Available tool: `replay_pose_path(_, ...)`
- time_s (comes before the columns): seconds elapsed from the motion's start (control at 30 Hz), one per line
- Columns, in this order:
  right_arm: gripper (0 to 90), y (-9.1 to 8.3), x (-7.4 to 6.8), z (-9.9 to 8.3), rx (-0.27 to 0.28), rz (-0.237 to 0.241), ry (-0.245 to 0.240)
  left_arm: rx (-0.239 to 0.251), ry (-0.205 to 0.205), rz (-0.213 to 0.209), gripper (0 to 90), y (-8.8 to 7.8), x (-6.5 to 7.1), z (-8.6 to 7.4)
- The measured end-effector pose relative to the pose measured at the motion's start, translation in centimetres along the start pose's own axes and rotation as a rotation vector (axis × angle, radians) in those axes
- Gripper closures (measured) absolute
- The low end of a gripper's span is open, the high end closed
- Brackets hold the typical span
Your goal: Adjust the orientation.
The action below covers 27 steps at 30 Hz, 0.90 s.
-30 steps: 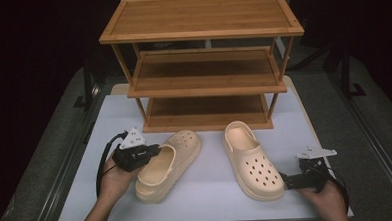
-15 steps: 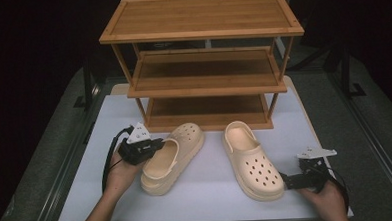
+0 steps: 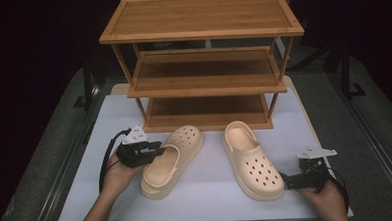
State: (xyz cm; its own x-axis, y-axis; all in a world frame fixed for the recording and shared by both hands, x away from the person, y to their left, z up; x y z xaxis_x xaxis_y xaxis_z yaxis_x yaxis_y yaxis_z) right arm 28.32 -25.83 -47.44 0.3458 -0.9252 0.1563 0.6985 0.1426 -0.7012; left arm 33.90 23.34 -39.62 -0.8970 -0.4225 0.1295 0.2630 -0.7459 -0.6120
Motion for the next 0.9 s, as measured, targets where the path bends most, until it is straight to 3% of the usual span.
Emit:
replay_pose_path(0.17,0.1,0.0,0.0,0.0,0.0,0.0,0.0,0.034,-0.03,-0.018,46.6,-1.1,-0.1,-0.3)
replay_pose_path(0.33,0.1,0.0,0.0,0.0,-0.002,0.0,-0.001,0.051,-0.057,-0.027,35.0,-2.5,-0.2,-1.0)
replay_pose_path(0.57,0.1,0.0,0.0,0.0,-0.002,0.001,0.0,0.037,-0.078,-0.008,18.6,-4.6,-0.4,-2.7)
replay_pose_path(0.9,0.1,0.0,0.0,0.0,-0.002,0.001,0.001,0.017,-0.106,0.05,9.6,-6.2,-0.5,-5.5)
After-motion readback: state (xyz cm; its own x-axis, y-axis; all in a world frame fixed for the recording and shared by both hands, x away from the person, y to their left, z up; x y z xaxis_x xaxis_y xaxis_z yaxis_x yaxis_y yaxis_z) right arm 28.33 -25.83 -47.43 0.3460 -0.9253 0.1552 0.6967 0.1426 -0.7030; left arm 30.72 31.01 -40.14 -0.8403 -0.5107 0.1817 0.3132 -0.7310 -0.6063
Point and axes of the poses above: each handheld gripper's, and its own axes: y roughly forward along the jaws, z roughly out of its top, x roughly to its right, the point moved 2 cm from there along y, roughly forward along the jaws, and after that the axes turned 14 degrees about -z, right-handed, at the moved point
